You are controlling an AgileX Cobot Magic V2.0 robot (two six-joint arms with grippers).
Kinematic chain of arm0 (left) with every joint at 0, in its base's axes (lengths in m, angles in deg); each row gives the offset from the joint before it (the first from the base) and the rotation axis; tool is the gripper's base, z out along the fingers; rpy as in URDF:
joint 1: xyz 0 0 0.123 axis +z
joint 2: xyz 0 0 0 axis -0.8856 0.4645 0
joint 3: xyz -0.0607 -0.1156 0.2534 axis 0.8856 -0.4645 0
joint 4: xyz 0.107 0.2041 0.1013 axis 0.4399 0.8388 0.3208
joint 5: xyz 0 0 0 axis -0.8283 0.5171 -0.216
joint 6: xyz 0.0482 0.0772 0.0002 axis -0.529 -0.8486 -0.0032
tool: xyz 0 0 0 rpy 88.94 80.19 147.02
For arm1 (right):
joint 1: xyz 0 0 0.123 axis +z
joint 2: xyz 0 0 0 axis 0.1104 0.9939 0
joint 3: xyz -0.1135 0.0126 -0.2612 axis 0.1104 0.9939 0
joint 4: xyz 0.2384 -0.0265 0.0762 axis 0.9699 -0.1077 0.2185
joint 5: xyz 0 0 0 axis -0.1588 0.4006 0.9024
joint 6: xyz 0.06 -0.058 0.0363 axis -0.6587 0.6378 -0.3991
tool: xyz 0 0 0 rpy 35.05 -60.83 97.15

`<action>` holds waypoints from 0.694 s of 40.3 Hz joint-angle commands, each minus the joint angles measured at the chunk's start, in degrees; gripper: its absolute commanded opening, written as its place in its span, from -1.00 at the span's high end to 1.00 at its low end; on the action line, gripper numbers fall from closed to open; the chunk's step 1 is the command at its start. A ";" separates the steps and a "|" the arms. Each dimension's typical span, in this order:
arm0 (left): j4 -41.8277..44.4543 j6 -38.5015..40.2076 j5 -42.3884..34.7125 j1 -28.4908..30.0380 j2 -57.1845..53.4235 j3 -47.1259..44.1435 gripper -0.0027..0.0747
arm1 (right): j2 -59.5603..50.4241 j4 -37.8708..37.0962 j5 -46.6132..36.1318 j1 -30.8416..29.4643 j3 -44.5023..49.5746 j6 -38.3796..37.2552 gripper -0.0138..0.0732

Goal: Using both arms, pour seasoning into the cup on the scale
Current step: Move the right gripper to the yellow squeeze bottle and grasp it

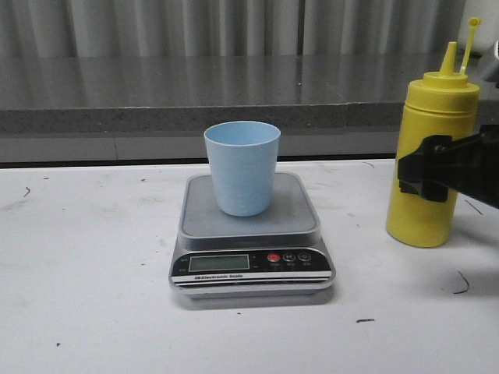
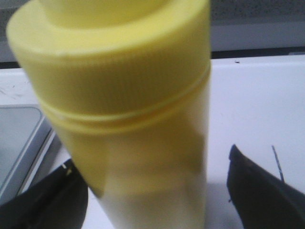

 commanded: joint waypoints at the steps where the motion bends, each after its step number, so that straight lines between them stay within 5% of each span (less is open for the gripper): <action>1: -0.45 0.60 -4.90 0.09 0.43 1.46 0.98 | -0.06 -0.01 -4.71 0.13 -2.97 0.01 -0.71; 17: -0.45 0.60 -4.90 0.09 0.43 1.46 0.98 | 5.26 -0.01 -5.34 0.13 -6.38 0.01 -0.65; 28: -0.45 0.60 -4.90 0.09 0.43 1.46 0.98 | 5.26 -0.49 -5.89 0.13 -6.38 0.01 0.03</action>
